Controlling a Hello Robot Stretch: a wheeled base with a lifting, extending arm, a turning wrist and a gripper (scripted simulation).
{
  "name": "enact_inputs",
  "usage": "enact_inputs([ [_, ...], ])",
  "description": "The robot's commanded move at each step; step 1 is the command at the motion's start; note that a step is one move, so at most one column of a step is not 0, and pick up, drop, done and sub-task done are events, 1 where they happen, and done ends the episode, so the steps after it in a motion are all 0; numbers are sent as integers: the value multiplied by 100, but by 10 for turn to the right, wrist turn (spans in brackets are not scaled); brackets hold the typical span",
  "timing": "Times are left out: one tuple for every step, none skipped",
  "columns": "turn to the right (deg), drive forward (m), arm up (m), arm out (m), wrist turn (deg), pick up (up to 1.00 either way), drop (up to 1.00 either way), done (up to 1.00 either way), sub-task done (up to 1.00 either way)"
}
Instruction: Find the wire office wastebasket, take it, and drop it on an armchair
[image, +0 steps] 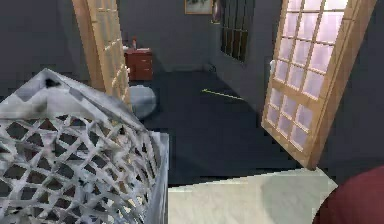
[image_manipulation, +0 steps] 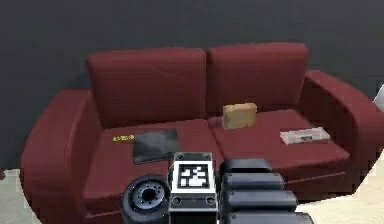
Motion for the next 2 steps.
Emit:
enact_inputs([
  [0,100,0,0,0,0,0,0,0],
  [0,100,0,0,0,0,0,0,0],
])
